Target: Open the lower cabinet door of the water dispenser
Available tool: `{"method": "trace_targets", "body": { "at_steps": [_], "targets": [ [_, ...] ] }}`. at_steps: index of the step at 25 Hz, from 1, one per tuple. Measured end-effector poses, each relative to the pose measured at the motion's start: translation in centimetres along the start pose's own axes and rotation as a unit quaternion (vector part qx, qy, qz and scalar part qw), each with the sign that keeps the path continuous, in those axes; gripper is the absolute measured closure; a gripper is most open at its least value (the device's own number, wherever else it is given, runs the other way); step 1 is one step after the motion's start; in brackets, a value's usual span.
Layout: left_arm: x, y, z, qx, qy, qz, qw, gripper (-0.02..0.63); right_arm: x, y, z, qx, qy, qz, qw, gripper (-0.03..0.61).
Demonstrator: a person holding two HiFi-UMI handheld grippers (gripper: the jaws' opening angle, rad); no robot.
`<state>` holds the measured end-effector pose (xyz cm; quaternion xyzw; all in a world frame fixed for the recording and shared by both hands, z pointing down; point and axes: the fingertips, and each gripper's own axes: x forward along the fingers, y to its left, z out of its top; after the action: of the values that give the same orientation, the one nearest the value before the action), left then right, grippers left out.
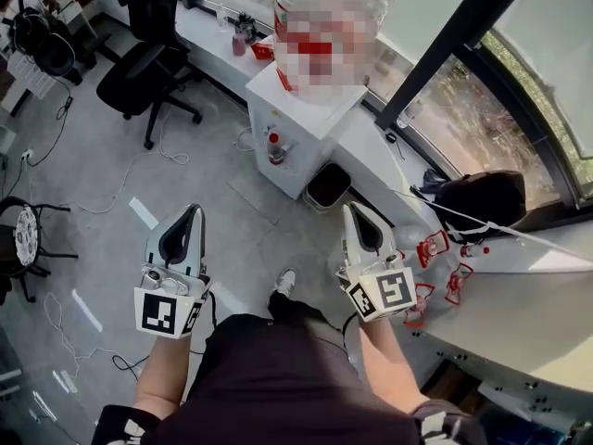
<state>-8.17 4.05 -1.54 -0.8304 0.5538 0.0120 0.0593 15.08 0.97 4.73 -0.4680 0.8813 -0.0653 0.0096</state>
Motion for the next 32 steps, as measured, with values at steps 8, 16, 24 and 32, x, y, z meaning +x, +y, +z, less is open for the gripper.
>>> {"method": "trace_targets", "body": {
  "at_steps": [8, 16, 24, 32],
  "targets": [
    [4.4, 1.3, -0.3, 0.006, 0.007, 0.012, 0.9999, 0.606, 4.1, -2.7, 0.1, 0.007, 0.007, 0.021, 1.000, 0.574],
    [7.3, 3.4, -1.5, -0.008, -0.001, -0.018, 0.9998, 0.606, 6.5, -3.0, -0.2, -0.001, 0.020, -0.006, 1.000, 0.574],
    [9.7, 7.3, -2.4, 0.001, -0.011, -0.050, 0.9987, 0.606, 9.7, -1.9, -1.4, -0.021, 0.046, -0.028, 0.998, 0.574],
    [13.1, 9.0, -8.1, -0.037, -0.006, -0.105, 0.9938, 0.606, 13.7, -1.8, -5.3, -0.041, 0.071, -0.036, 0.996, 0.574]
  ]
}}
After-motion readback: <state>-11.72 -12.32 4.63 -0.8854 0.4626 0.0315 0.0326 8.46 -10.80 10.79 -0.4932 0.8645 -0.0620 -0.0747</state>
